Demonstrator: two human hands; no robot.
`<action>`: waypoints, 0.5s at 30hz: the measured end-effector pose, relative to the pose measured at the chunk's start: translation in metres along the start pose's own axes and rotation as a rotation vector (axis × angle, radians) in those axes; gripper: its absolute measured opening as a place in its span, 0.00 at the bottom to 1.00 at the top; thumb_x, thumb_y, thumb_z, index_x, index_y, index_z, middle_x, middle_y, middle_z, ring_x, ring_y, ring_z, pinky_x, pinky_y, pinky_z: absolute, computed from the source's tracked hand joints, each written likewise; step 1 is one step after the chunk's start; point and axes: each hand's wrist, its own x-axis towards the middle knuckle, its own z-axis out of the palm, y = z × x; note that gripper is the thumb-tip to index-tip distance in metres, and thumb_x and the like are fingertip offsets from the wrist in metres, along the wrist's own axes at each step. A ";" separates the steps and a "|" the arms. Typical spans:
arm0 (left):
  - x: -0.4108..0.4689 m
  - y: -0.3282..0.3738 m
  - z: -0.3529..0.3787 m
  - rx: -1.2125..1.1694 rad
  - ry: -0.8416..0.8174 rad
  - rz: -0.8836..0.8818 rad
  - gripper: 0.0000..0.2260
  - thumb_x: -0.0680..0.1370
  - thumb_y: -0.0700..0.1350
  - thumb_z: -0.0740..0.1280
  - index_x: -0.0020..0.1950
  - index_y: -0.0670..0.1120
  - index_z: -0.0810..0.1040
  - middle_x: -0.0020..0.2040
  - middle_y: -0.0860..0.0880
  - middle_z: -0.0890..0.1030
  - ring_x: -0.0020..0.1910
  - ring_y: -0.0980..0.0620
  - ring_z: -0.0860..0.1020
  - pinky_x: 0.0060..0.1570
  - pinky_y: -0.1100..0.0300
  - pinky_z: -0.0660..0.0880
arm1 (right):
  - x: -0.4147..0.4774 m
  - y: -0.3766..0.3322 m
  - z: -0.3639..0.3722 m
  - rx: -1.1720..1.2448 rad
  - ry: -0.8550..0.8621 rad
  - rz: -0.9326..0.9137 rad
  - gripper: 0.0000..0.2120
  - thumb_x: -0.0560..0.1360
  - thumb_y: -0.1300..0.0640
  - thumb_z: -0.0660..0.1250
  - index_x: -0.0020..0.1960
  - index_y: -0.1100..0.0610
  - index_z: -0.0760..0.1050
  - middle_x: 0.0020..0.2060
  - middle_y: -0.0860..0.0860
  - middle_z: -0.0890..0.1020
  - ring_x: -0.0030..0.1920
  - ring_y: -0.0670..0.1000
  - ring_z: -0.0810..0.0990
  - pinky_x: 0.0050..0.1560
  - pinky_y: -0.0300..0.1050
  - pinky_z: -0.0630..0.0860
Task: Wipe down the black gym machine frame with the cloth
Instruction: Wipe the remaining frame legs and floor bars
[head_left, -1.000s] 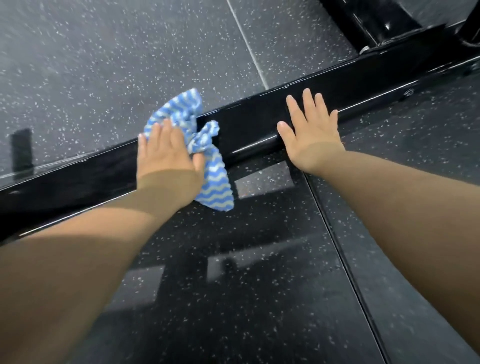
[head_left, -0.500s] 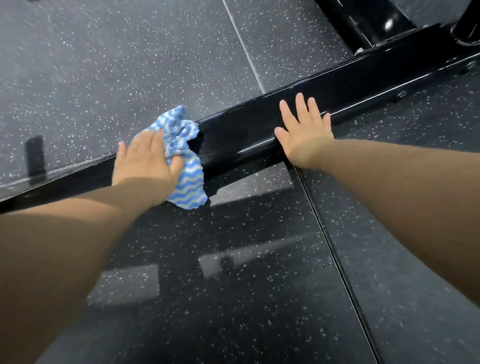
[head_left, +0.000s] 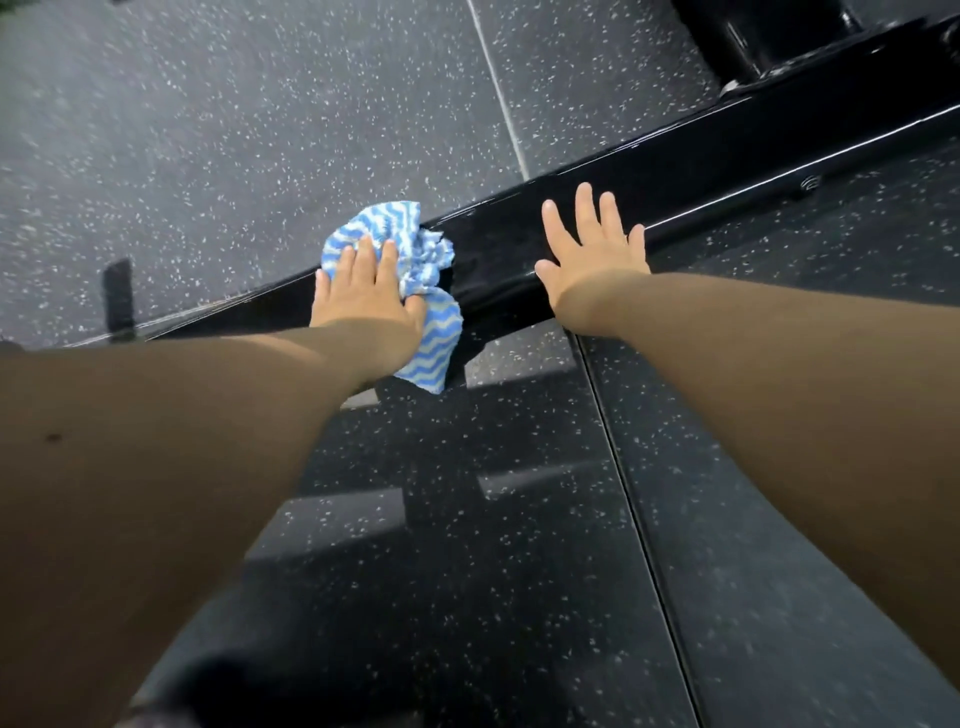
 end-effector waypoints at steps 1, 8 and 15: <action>0.003 0.007 -0.002 0.019 -0.005 0.049 0.29 0.82 0.53 0.49 0.79 0.45 0.41 0.79 0.45 0.41 0.78 0.47 0.41 0.76 0.47 0.42 | 0.000 0.001 0.000 0.000 0.009 0.004 0.28 0.83 0.48 0.45 0.77 0.47 0.34 0.76 0.53 0.33 0.76 0.55 0.33 0.74 0.58 0.39; 0.024 0.039 0.007 0.055 0.136 0.385 0.33 0.81 0.56 0.53 0.79 0.45 0.42 0.79 0.44 0.41 0.78 0.46 0.41 0.76 0.48 0.42 | 0.002 0.003 0.001 -0.010 0.002 -0.003 0.28 0.83 0.48 0.45 0.78 0.46 0.35 0.77 0.51 0.34 0.76 0.54 0.34 0.74 0.58 0.39; -0.010 -0.053 0.031 0.184 0.200 0.390 0.41 0.70 0.50 0.75 0.75 0.34 0.60 0.74 0.30 0.59 0.73 0.32 0.60 0.71 0.39 0.58 | 0.005 0.039 -0.035 0.036 0.037 0.071 0.27 0.82 0.52 0.47 0.79 0.48 0.43 0.78 0.49 0.43 0.77 0.56 0.40 0.75 0.61 0.44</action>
